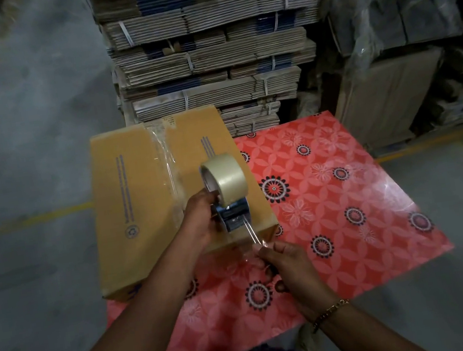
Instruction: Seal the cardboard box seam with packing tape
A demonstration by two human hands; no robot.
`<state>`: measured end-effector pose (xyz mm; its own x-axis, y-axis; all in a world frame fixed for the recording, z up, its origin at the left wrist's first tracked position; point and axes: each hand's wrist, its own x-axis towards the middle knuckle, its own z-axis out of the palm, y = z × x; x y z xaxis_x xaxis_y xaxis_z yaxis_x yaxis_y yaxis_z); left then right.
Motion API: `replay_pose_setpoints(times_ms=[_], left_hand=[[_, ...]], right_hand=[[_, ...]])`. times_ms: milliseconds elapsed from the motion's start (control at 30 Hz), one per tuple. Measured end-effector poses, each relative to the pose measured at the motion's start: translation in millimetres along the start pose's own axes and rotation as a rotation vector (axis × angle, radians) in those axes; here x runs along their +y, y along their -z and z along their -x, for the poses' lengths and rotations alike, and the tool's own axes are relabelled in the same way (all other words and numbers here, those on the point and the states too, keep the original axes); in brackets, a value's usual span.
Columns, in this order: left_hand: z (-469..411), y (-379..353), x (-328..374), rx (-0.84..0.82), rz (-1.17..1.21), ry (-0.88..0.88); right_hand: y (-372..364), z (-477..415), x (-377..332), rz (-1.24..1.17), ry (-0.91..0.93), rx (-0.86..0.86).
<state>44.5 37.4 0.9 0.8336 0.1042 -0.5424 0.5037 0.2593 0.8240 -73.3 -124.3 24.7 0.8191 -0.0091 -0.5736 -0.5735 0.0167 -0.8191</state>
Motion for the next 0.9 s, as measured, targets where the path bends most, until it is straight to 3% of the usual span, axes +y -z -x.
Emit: replay_pose_setpoints(times_ms=[167,267,367,500,600,733,900], left_hand=[[-16.4,5.0,-9.4,0.074,-0.305,-0.151],[-24.4,12.3,-17.2,0.117,-0.665,-0.311],[-31.2,24.9,-18.8,0.285,-1.059,-0.378],[-29.4,35.6,-18.6,0.348,-1.111,-0.415],[-2.3,36.7,-25.5,0.373,-1.092,-0.604],[55.8,38.0,-64.0,0.133,-1.084,-0.920],[80.4,35.3,-91.1,0.071,-1.103,-0.931]], right_hand=[[4.8,-9.9,13.7,-0.067,-0.066,0.009],[5.8,-13.7,17.4,-0.098,-0.090,0.010],[4.5,-18.8,17.5,-0.103,-0.097,0.004],[1.8,-22.3,20.9,-0.107,-0.118,-0.007],[1.2,-22.8,24.5,-0.112,-0.125,-0.019],[2.0,-27.5,26.8,-0.114,-0.128,-0.028],[4.6,-27.3,26.9,-0.106,-0.128,-0.038]])
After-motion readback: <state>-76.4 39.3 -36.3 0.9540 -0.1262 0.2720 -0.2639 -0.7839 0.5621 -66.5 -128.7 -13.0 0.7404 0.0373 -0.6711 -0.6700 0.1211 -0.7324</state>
